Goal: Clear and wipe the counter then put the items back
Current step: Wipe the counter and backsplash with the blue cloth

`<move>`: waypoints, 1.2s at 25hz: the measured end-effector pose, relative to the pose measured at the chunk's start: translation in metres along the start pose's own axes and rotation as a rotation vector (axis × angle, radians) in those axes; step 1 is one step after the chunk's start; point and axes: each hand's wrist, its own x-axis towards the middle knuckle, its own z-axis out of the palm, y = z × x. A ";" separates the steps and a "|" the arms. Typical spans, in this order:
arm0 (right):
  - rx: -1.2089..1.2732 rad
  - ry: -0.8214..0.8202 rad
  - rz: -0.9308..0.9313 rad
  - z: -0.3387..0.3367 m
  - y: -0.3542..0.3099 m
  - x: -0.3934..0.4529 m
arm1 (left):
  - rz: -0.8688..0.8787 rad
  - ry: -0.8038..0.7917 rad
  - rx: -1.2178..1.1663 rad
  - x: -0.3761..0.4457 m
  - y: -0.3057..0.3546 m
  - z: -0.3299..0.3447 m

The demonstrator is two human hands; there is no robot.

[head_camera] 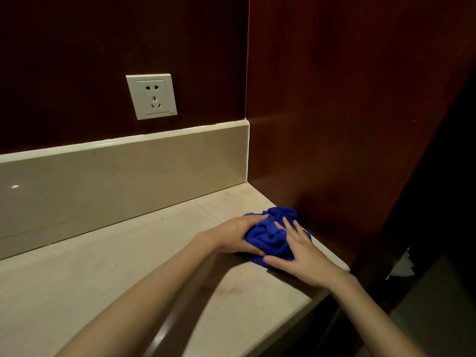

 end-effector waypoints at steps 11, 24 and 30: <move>0.058 -0.047 -0.017 -0.009 -0.002 0.113 | -0.173 0.079 -0.071 0.039 -0.064 -0.038; 0.251 -0.099 -0.258 0.026 -0.049 0.090 | -0.261 0.188 -0.019 -0.070 -0.057 -0.035; 0.236 -0.203 -0.399 0.072 -0.113 0.067 | -0.378 0.249 0.068 -0.178 -0.049 -0.035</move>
